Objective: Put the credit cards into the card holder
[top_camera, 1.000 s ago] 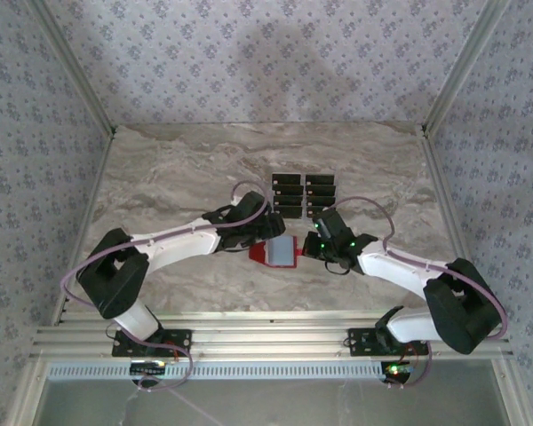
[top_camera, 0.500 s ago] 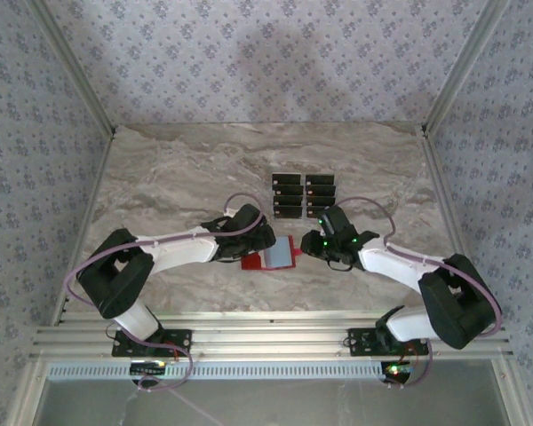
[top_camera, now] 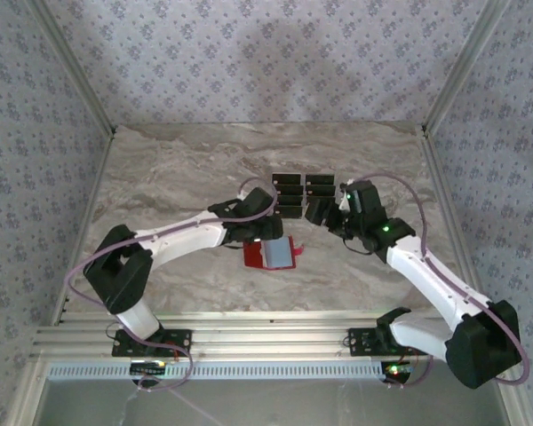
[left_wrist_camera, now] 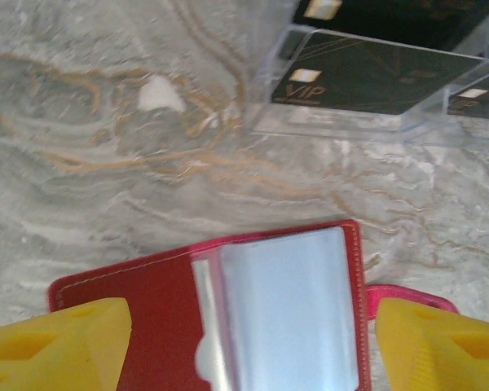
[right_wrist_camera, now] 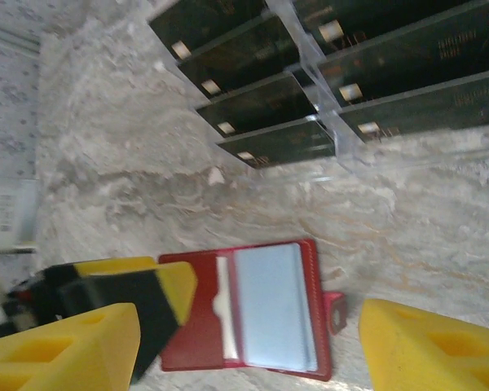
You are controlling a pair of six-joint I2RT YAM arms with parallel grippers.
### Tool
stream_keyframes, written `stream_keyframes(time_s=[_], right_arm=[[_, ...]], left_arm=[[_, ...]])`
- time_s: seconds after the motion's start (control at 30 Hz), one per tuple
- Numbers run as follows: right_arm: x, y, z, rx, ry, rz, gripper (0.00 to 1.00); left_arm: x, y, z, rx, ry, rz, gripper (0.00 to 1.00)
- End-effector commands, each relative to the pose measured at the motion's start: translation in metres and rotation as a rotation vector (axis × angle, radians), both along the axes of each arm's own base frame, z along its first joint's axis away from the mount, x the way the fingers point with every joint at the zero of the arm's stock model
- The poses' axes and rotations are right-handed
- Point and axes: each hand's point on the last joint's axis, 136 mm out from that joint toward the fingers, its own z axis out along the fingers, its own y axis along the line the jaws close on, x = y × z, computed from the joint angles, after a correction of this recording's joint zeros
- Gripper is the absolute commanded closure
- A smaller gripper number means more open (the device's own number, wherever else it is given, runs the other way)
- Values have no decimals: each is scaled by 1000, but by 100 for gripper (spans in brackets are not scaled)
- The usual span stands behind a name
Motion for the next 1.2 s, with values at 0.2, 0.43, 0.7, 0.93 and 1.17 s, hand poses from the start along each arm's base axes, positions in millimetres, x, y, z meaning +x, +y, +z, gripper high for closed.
stream_keyframes(time_s=[0.2,0.43,0.7,0.93,1.17], right_arm=[[14,1,62,116,-23,16,23],[33,1,97,227,-59,16,21],[42,7,125,302,-97,45,19],[54,12,130,370,-93,59,19],[53,16,139,372,-110,71,20]], left_arm=[[-11,4,-35,292,49,-123,22],[-13,1,-56,345,75,-173,22],[-14,4,-70,379,91,-183,22],[-11,16,-74,425,97,-180,21],[-5,35,-70,449,89,-152,21]])
